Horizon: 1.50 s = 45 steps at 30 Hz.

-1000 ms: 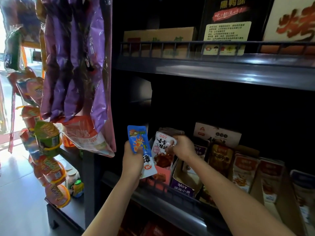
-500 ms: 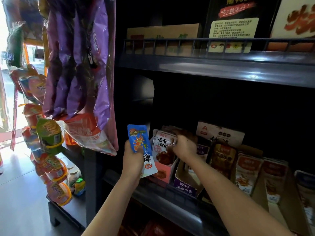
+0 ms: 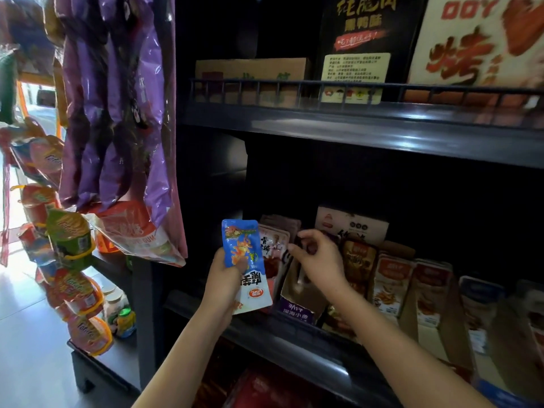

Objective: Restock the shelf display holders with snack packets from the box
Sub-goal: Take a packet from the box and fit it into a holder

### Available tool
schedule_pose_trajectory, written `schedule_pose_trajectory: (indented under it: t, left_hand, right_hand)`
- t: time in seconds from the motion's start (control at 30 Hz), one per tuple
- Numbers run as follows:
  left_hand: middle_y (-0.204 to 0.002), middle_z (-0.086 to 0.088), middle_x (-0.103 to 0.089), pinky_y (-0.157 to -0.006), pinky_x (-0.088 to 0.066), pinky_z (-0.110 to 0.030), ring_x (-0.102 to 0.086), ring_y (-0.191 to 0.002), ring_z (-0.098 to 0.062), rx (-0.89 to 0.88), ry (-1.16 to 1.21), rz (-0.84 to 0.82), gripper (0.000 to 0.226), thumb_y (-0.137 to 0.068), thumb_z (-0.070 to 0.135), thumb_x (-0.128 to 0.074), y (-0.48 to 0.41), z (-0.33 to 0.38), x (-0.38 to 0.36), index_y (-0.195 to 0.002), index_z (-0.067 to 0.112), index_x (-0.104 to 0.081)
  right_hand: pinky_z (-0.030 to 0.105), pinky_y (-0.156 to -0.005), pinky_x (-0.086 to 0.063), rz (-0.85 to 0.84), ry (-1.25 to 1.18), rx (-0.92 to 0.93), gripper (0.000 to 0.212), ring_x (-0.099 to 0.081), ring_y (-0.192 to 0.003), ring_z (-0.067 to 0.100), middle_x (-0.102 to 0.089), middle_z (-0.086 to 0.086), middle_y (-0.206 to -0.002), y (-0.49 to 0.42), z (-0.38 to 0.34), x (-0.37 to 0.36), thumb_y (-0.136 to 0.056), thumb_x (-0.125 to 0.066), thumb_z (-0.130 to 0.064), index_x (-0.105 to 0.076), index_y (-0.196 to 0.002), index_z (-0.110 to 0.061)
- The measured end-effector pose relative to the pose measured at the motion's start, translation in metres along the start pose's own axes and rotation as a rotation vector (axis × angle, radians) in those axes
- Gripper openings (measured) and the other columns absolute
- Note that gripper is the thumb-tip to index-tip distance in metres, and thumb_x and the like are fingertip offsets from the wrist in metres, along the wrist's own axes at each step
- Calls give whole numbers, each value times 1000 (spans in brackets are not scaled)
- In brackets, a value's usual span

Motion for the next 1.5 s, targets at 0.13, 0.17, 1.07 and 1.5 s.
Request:
schedule_pose_trajectory:
  t: [0.13, 0.17, 1.07, 1.5]
  left_hand:
    - [-93, -12, -71, -53, -56, -31, -70, -71, -24, 144, -13, -224, 23, -90, 4, -60, 42, -3, -27, -111, 10, -61]
    - [-91, -12, -73, -55, -56, -30, -70, -71, -24, 169, -31, -293, 23, -88, 2, -61, 55, -5, -36, -110, 8, -63]
    - [-73, 2, -64, -49, -48, -19, -59, -58, -4, -120, -509, -933, 8, -84, 8, -69, 344, -72, -353, -83, 15, -66]
    - [-85, 9, -60, -79, -48, -25, -59, -86, -12, -351, -528, -762, 13, -85, 13, -69, 303, -104, -484, -94, 18, -61]
  right_hand:
    - [14, -61, -49, -207, -341, -190, 30, -62, -85, 12, -64, 1, -97, 59, 0, 44, -88, -66, -24, -57, -116, -18]
    - [17, -60, -49, -214, -373, -223, 31, -63, -84, 12, -66, 2, -97, 74, 2, 57, -88, -66, -24, -56, -117, -18]
    - [36, -77, -55, 45, 268, -329, 23, -64, -80, 2, -70, -15, -86, 322, 118, 447, -82, -73, -30, -68, -104, -26]
    - [52, -84, -53, 588, -206, -334, 11, -64, -96, 40, -65, 30, -96, 248, 201, 552, -85, -69, -10, -62, -92, -6]
Point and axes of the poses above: each hand's wrist, its own y-axis away from the middle knuckle, its own x-axis out of the back of the hand, z = x × y, the point moved 3 cm from there along -y, towards the middle knuckle
